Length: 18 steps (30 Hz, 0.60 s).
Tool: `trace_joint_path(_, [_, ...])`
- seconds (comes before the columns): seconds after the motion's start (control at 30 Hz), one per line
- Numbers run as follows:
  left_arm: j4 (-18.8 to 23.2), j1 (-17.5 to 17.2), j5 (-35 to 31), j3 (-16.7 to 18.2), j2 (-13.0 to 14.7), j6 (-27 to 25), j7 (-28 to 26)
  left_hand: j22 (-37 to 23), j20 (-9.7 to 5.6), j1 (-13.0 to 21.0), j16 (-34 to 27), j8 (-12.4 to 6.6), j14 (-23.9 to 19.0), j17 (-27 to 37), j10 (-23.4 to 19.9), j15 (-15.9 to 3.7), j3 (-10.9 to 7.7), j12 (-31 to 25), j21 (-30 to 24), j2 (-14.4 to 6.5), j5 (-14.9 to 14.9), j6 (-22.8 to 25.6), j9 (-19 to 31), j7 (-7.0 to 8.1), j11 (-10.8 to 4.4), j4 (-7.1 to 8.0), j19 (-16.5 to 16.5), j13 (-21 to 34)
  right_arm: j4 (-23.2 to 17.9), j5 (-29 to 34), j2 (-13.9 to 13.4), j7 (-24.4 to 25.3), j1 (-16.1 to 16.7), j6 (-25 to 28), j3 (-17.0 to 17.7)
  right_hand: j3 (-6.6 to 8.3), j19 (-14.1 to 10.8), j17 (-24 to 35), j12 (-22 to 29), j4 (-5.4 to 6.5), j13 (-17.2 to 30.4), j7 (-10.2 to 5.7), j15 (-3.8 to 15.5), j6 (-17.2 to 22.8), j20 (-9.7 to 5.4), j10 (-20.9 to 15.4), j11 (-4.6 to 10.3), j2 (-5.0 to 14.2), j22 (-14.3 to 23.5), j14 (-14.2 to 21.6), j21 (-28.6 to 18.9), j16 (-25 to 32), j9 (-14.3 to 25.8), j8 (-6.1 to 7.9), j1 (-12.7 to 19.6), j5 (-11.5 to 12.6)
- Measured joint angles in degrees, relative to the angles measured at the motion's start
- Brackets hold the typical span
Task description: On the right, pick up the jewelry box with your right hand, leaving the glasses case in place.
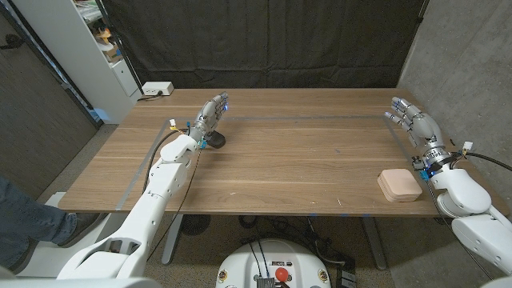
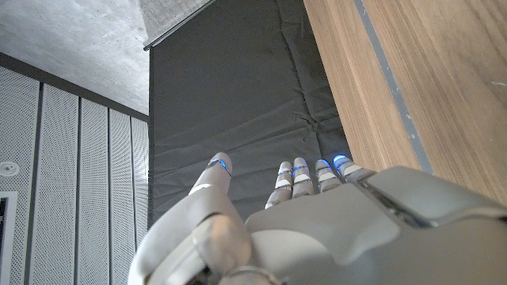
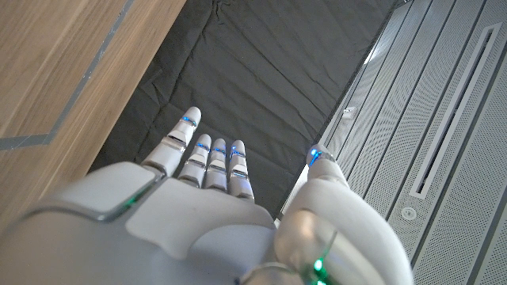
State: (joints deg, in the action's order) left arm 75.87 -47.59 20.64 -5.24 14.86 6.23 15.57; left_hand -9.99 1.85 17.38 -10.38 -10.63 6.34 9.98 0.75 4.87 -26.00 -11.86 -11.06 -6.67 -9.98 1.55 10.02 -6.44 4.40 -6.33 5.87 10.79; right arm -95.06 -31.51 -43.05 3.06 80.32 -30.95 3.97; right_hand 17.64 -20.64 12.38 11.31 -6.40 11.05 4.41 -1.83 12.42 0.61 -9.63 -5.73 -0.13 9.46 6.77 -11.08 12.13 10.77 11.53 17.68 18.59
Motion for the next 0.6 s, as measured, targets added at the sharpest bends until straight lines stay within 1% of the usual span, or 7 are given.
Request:
trace_joint_path(0.07, [0.14, 0.00, -0.02, 0.00, 0.01, 0.00, -0.01, 0.00, 0.00, 0.00, 0.00, 0.00, 0.00, 0.00, 0.00, 0.00, 0.00, 0.00, 0.00, 0.00, 0.00, 0.00, 0.00, 0.00, 0.00, 0.00, 0.00, 0.00, -0.07, 0.07, 0.08, 0.03, 0.27, -0.06, 0.21, 0.00, 0.00, 0.00, 0.00, 0.00, 0.00, 0.29, 0.01, 0.29, 0.00, -0.22, 0.22, -0.09, 0.00, 0.04, 0.00, 0.00, 0.00, 0.00, 0.09, 0.00])
trace_joint_path(0.13, [0.22, 0.00, -0.03, 0.00, 0.03, 0.00, -0.06, 0.00, 0.00, 0.00, 0.00, 0.00, 0.00, 0.00, -0.20, 0.00, 0.00, 0.00, 0.00, 0.00, 0.00, 0.00, 0.00, 0.00, 0.20, 0.00, 0.00, 0.00, -0.21, 0.16, 0.20, 0.06, 0.66, -0.12, 0.51, 0.00, 0.00, 0.00, 0.00, 0.00, 0.00, 0.29, -0.01, 0.29, 0.00, -0.31, 0.31, -0.39, 0.00, 0.43, 0.00, 0.00, 0.00, 0.00, 0.39, 0.00])
trace_joint_path(0.23, [0.29, 0.00, -0.04, 0.00, 0.03, 0.00, -0.09, 0.00, 0.00, 0.00, 0.00, 0.00, 0.00, 0.00, -0.21, 0.00, 0.00, 0.00, 0.00, 0.00, 0.00, 0.00, 0.00, 0.00, 0.20, 0.00, 0.00, 0.00, -0.24, 0.29, 0.24, 0.06, 0.80, -0.16, 0.60, 0.00, 0.00, 0.00, 0.00, 0.00, 0.00, 0.29, -0.10, 0.29, 0.00, -0.31, 0.31, -0.39, 0.00, 0.53, 0.00, 0.00, 0.00, 0.00, 0.39, 0.00])
trace_joint_path(0.4, [0.40, 0.00, -0.14, -0.10, 0.03, 0.00, -0.21, 0.00, 0.00, 0.00, 0.00, 0.00, 0.00, 0.00, -0.21, 0.00, 0.00, 0.00, 0.00, 0.00, 0.00, 0.00, 0.00, 0.00, 0.20, 0.00, 0.00, 0.00, -0.50, 0.46, 0.47, 0.07, 1.95, -0.28, 1.51, 0.00, 0.00, 0.00, 0.44, 0.00, 0.00, 0.29, -0.10, 0.29, 0.00, -0.31, 0.31, -0.39, 0.00, 0.52, 0.00, 0.00, 0.00, 0.00, 0.39, 0.00])
trace_joint_path(0.6, [0.40, 0.21, -0.36, -0.46, -0.02, -0.02, -0.26, 0.00, 0.00, 0.00, 0.00, 0.00, 0.00, 0.00, -0.21, 0.00, -0.15, 0.00, 0.00, 0.00, 0.00, 0.00, 0.00, 0.00, 0.20, -0.16, 0.00, 0.00, -0.78, 1.34, 0.67, 0.44, 2.78, -0.42, 2.29, 0.00, 0.01, 0.00, 0.44, 0.00, 0.00, -0.01, -0.10, 0.59, 0.00, -0.30, 0.31, -0.39, 0.00, 0.52, 0.00, 0.00, 0.00, 0.00, 0.39, 0.00])
